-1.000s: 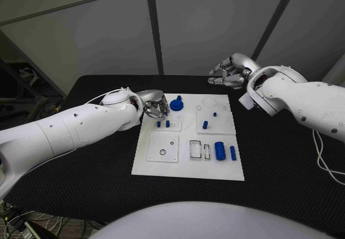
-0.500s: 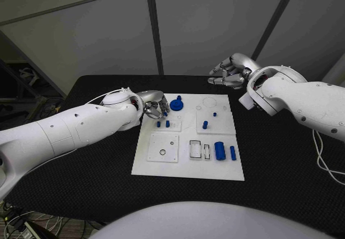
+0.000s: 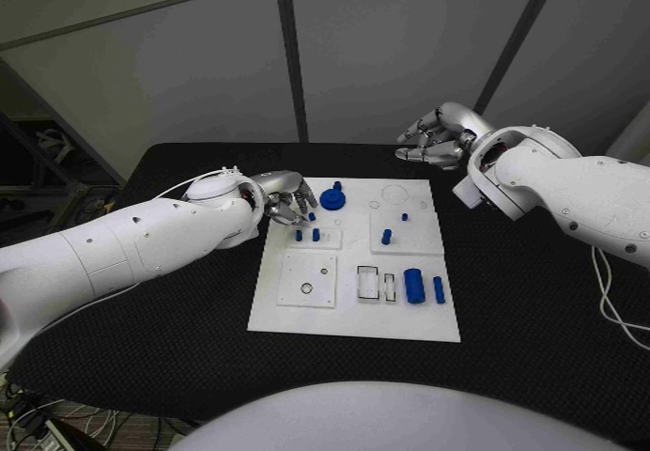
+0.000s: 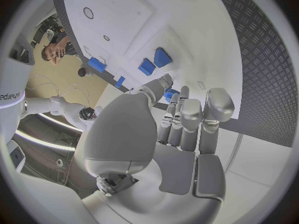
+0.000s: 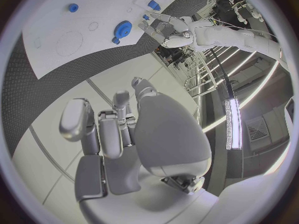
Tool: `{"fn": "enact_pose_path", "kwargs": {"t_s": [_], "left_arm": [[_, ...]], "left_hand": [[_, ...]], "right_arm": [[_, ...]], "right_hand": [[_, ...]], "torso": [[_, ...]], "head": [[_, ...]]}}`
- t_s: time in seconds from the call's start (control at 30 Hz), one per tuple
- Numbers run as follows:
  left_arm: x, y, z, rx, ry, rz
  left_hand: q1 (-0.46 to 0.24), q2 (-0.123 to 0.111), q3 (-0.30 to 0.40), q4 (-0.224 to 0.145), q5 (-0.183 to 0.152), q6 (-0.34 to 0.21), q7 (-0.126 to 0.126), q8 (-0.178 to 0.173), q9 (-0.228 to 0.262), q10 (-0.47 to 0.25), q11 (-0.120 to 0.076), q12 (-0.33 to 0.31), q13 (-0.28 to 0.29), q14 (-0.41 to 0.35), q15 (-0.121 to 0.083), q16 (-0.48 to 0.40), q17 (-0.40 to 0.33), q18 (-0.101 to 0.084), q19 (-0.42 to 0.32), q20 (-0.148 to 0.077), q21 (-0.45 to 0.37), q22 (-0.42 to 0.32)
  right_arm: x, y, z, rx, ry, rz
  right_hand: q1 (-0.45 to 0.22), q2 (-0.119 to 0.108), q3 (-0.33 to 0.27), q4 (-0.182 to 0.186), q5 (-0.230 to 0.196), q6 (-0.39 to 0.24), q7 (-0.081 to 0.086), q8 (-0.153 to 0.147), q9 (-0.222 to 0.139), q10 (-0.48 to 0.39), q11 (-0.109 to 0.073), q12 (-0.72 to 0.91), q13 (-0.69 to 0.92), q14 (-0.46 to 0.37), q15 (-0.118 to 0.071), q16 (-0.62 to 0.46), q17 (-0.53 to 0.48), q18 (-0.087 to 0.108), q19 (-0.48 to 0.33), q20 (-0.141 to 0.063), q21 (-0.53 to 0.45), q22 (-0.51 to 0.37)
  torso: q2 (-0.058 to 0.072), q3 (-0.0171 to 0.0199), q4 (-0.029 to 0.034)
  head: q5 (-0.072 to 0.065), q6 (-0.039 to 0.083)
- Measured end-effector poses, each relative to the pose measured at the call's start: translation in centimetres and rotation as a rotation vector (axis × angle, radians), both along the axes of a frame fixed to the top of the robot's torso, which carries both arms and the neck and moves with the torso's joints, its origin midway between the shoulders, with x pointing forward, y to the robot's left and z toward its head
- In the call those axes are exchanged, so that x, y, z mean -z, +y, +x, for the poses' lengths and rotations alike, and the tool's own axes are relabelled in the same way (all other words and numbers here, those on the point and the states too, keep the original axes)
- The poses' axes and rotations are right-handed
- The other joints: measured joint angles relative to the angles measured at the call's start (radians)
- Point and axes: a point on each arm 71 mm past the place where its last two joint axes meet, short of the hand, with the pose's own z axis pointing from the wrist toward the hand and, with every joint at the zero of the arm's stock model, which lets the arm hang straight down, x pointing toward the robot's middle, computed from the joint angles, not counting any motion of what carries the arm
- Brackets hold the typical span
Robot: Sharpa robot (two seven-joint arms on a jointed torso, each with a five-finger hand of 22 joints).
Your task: Assemble the parts on the task board
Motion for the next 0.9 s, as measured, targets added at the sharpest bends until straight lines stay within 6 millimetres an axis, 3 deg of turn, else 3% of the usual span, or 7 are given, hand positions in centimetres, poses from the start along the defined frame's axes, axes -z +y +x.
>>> {"fn": "enact_pose_path", "kwargs": {"t_s": [0.2, 0.4, 0.43, 0.47, 0.67, 0.7, 0.9], "left_arm": [[-0.7, 1.4, 0.0, -0.030, -0.023, -0.022], [-2.4, 3.0, 0.0, -0.075, -0.073, -0.122], [-2.7, 3.4, 0.0, -0.085, -0.079, -0.149], [-3.0, 3.8, -0.1, -0.098, -0.083, -0.187], [-4.0, 5.7, -0.6, -0.187, -0.046, -0.423], [-4.2, 5.8, -0.7, -0.201, -0.033, -0.468], [-4.6, 6.5, -1.7, -0.271, 0.066, -0.770]], "left_hand": [[0.000, 0.000, -0.021, -0.001, 0.004, 0.013, 0.013, 0.000, 0.002, -0.036, 0.006, 0.000, 0.001, -0.066, 0.007, -0.064, -0.126, 0.000, -0.054, 0.005, -0.100, -0.012], [0.016, 0.016, -0.040, -0.002, 0.012, 0.059, 0.033, 0.021, 0.005, -0.086, 0.011, 0.027, 0.001, -0.203, 0.009, -0.250, -0.387, 0.003, -0.210, 0.009, -0.413, -0.157], [0.020, 0.020, -0.040, -0.002, 0.012, 0.069, 0.036, 0.025, 0.005, -0.086, 0.011, 0.039, 0.002, -0.214, 0.009, -0.276, -0.404, 0.068, -0.226, 0.007, -0.445, -0.174], [0.020, 0.020, -0.040, -0.002, 0.012, 0.081, 0.043, 0.031, 0.006, -0.074, 0.005, 0.055, 0.004, -0.221, 0.006, -0.300, -0.421, 0.079, -0.235, 0.005, -0.467, -0.187], [0.021, 0.027, -0.021, 0.000, 0.012, 0.137, 0.068, 0.051, 0.010, -0.015, -0.009, 0.116, 0.016, -0.244, -0.003, -0.372, -0.468, 0.076, -0.259, -0.005, -0.523, -0.220], [0.020, 0.028, -0.018, 0.000, 0.012, 0.138, 0.069, 0.051, 0.010, -0.015, -0.009, 0.120, 0.016, -0.254, -0.001, -0.383, -0.475, 0.024, -0.269, -0.003, -0.532, -0.225], [0.016, 0.032, -0.017, 0.001, 0.012, 0.138, 0.069, 0.051, 0.009, -0.035, 0.001, 0.128, 0.012, -0.285, 0.010, -0.416, -0.498, 0.058, -0.294, 0.004, -0.565, -0.242]], "right_arm": [[0.4, -0.7, -0.2, -0.006, -0.016, -0.059], [1.3, -1.1, -1.0, -0.046, -0.047, -0.165], [1.5, -1.0, -1.2, -0.057, -0.054, -0.185], [1.8, -0.9, -1.6, -0.071, -0.062, -0.212], [3.3, -0.3, -3.0, -0.136, -0.100, -0.344], [3.5, -0.3, -3.2, -0.143, -0.106, -0.363], [5.0, -0.3, -4.0, -0.162, -0.137, -0.461]], "right_hand": [[0.047, -0.008, 0.065, 0.005, -0.089, 0.036, -0.008, 0.006, 0.000, -0.122, 0.000, -0.335, -0.275, -0.003, -0.004, -0.037, 0.000, 0.016, -0.018, -0.005, -0.035, -0.053], [0.079, -0.040, 0.132, -0.005, -0.121, 0.089, -0.018, 0.006, 0.003, -0.080, 0.006, -0.569, -0.510, -0.003, -0.004, -0.037, 0.000, 0.016, -0.022, -0.002, -0.042, -0.060], [0.079, -0.040, 0.134, -0.008, -0.121, 0.094, -0.018, 0.006, 0.003, -0.075, 0.007, -0.578, -0.522, -0.003, -0.004, -0.037, 0.000, 0.016, -0.022, -0.002, -0.042, -0.061], [0.080, -0.041, 0.140, -0.012, -0.121, 0.096, -0.019, 0.006, 0.003, -0.065, 0.006, -0.595, -0.544, -0.003, -0.004, -0.037, 0.000, 0.016, -0.022, -0.002, -0.042, -0.061], [0.083, -0.046, 0.162, -0.018, -0.136, 0.096, -0.019, -0.009, 0.001, -0.056, 0.008, -0.645, -0.606, -0.003, -0.004, -0.037, 0.000, 0.016, -0.016, 0.004, -0.042, -0.054], [0.079, -0.049, 0.165, -0.017, -0.136, 0.096, -0.019, -0.012, 0.001, -0.053, 0.011, -0.650, -0.612, -0.003, -0.004, -0.037, 0.000, 0.016, -0.015, 0.006, -0.042, -0.053], [0.062, -0.066, 0.179, -0.011, -0.148, 0.086, -0.003, -0.029, -0.002, -0.050, 0.022, -0.681, -0.656, 0.000, 0.006, -0.052, 0.000, 0.016, -0.007, 0.013, -0.042, -0.047]], "torso": [[-0.001, -0.0001, 0.0000], [0.000, -0.0004, -0.0001], [0.000, -0.0007, -0.0001], [0.000, -0.0008, -0.0001], [0.000, 0.0000, -0.0019], [0.000, -0.0001, -0.0019], [0.000, -0.0015, -0.0018]], "head": [[-0.002, 0.005], [-0.016, 0.014], [-0.020, 0.015], [-0.025, 0.016], [-0.064, 0.030], [-0.072, 0.032], [-0.093, 0.048]]}}
